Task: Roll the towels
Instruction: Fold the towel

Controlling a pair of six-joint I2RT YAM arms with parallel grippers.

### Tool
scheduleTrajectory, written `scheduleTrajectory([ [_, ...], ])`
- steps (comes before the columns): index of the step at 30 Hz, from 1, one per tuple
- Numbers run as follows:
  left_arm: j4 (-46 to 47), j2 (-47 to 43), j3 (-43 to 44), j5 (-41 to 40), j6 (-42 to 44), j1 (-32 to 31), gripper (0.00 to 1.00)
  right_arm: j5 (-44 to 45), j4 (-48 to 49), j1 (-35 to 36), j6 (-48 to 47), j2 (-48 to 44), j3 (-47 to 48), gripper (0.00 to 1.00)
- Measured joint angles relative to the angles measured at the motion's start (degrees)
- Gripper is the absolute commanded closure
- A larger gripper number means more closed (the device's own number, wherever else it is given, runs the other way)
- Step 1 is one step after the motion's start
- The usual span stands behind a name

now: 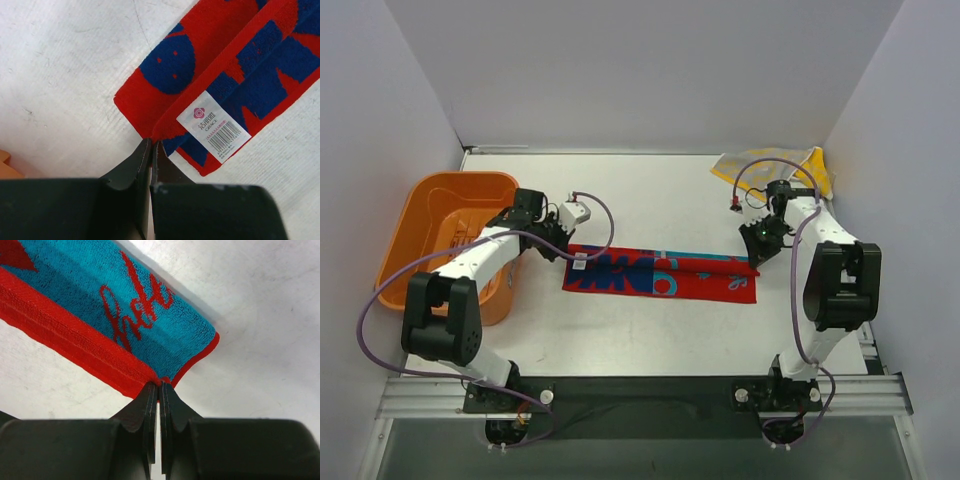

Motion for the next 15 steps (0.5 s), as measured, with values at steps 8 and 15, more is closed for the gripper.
scheduleTrajectory([
  [8,-0.11,-0.11,-1.86,0.37,0.48,0.0,1.0,0.04,0.17,0.35,-0.79,0.35,-1.77,1.0],
  [15,-0.2,0.96,-4.85,0.31,0.37,-0.02,1.0,0.17,1.07,1.16,-0.79,1.46,-2.56,1.0],
])
